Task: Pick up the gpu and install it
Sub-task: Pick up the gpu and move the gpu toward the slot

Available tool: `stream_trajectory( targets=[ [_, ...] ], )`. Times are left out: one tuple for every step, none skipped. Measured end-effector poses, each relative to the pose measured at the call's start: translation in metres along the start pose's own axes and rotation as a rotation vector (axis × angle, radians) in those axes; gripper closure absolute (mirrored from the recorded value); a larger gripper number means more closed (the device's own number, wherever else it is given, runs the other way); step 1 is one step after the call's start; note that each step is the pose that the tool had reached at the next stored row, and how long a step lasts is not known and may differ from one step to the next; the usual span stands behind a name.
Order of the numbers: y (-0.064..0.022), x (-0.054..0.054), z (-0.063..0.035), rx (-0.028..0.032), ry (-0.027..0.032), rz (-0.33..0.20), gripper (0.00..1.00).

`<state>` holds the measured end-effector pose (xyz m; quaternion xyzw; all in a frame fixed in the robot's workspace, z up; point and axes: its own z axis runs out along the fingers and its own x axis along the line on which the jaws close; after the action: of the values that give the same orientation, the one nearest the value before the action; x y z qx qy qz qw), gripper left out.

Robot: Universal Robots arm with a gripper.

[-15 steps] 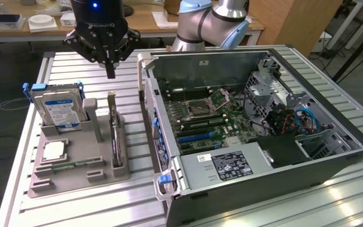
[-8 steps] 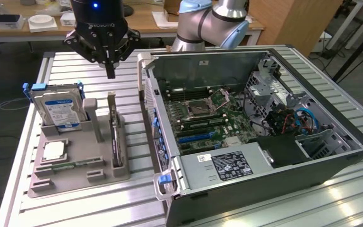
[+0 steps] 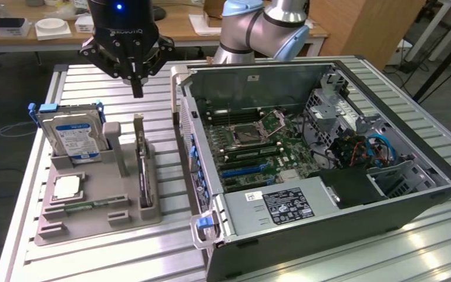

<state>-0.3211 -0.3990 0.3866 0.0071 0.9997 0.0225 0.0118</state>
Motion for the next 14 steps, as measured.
stream_trajectory(
  targets=[
    [0.0000,0.0000,0.0000,-0.0001,0.0001,-0.003,0.89],
    [0.0000,0.0000,0.0000,-0.0001,0.0002,-0.005,0.89],
    [0.0000,0.0000,0.0001,-0.0002,0.0003,-0.008,0.89],
    [0.0000,0.0000,0.0001,-0.0002,0.0004,-0.010,0.89],
    [0.0000,0.0000,0.0001,-0.0003,0.0006,-0.012,0.89],
    [0.0000,0.0000,0.0001,-0.0003,0.0007,-0.015,0.89],
    [0.0000,0.0000,0.0002,-0.0004,0.0008,-0.017,0.89],
    [0.0000,0.0000,0.0002,-0.0004,0.0009,-0.020,0.89],
    [0.0000,0.0000,0.0002,-0.0005,0.0011,-0.022,0.89],
    [0.0000,0.0000,0.0002,-0.0006,0.0011,-0.024,0.89],
    [0.0000,0.0000,0.0002,-0.0006,0.0012,-0.027,0.89],
    [0.0000,0.0000,0.0002,-0.0007,0.0013,-0.029,0.89],
    [0.0000,0.0000,0.0002,-0.0007,0.0014,-0.031,0.89],
    [0.0000,0.0000,0.0003,-0.0007,0.0015,-0.034,0.89]
  ],
)
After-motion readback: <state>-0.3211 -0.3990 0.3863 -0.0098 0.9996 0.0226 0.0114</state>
